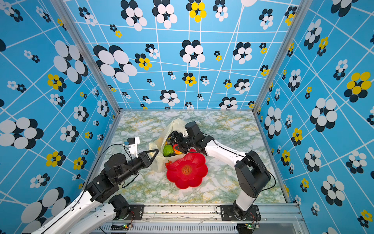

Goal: Place the fruits into the plastic bag
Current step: 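Withdraw the right gripper up out of the bag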

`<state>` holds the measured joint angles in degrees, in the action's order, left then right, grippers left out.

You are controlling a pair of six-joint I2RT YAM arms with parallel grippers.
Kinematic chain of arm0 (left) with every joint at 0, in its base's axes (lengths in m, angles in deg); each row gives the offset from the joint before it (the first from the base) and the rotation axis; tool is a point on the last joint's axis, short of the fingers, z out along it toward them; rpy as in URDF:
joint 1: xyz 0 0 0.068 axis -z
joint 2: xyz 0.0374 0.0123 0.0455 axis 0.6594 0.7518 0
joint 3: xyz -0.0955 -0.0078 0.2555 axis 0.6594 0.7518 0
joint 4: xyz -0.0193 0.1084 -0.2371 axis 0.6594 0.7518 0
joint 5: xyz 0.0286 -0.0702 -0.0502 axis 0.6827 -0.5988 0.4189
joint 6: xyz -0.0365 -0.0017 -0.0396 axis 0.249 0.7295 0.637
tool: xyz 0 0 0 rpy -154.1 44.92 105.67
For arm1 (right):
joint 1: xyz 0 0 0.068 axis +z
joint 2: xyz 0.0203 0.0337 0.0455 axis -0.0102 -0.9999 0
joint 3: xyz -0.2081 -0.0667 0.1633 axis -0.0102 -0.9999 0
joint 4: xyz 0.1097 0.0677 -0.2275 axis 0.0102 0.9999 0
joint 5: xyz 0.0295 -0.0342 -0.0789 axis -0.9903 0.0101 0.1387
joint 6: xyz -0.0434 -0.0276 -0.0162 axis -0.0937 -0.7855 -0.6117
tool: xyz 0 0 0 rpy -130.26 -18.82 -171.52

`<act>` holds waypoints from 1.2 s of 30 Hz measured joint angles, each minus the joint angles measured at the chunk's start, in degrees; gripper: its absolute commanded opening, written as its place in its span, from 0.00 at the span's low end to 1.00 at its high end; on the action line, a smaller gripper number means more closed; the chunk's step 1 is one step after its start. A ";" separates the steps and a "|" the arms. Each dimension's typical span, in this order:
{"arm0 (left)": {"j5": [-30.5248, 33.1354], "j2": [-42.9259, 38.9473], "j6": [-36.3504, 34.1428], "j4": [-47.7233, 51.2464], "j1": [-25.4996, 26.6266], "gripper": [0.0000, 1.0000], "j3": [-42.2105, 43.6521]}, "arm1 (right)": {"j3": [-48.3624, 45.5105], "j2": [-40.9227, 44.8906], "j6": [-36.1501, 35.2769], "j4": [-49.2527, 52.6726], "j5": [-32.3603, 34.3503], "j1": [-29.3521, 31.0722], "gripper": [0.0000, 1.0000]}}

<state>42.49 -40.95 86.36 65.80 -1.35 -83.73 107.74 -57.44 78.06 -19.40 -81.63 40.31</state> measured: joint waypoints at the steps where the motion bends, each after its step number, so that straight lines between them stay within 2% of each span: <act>1: 0.02 0.00 0.00 0.00 0.00 0.00 0.00 | 0.00 0.68 -0.66 0.81 0.26 0.00 0.99; 9: 0.85 -0.02 0.15 0.02 0.00 0.00 0.00 | -0.79 9.49 -6.54 8.35 3.34 0.17 0.99; 21: 1.31 0.00 0.17 0.00 0.00 0.00 0.00 | -6.80 23.71 -10.86 18.82 7.76 1.55 0.99; 25: 1.31 0.00 0.15 0.02 0.00 0.00 0.00 | -7.45 27.58 -16.20 25.97 12.63 1.57 0.99; 29: 1.49 0.00 0.15 0.02 0.00 0.00 0.00 | -10.05 33.31 -24.06 29.99 20.74 1.57 0.99; 36: 2.12 0.00 0.13 0.04 0.00 0.00 0.00 | -20.68 46.05 -38.14 24.52 32.11 1.57 0.99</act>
<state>44.61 -40.95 86.49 65.84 -1.35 -83.73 87.06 -11.39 39.92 5.12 -49.53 41.88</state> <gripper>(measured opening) 0.044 0.995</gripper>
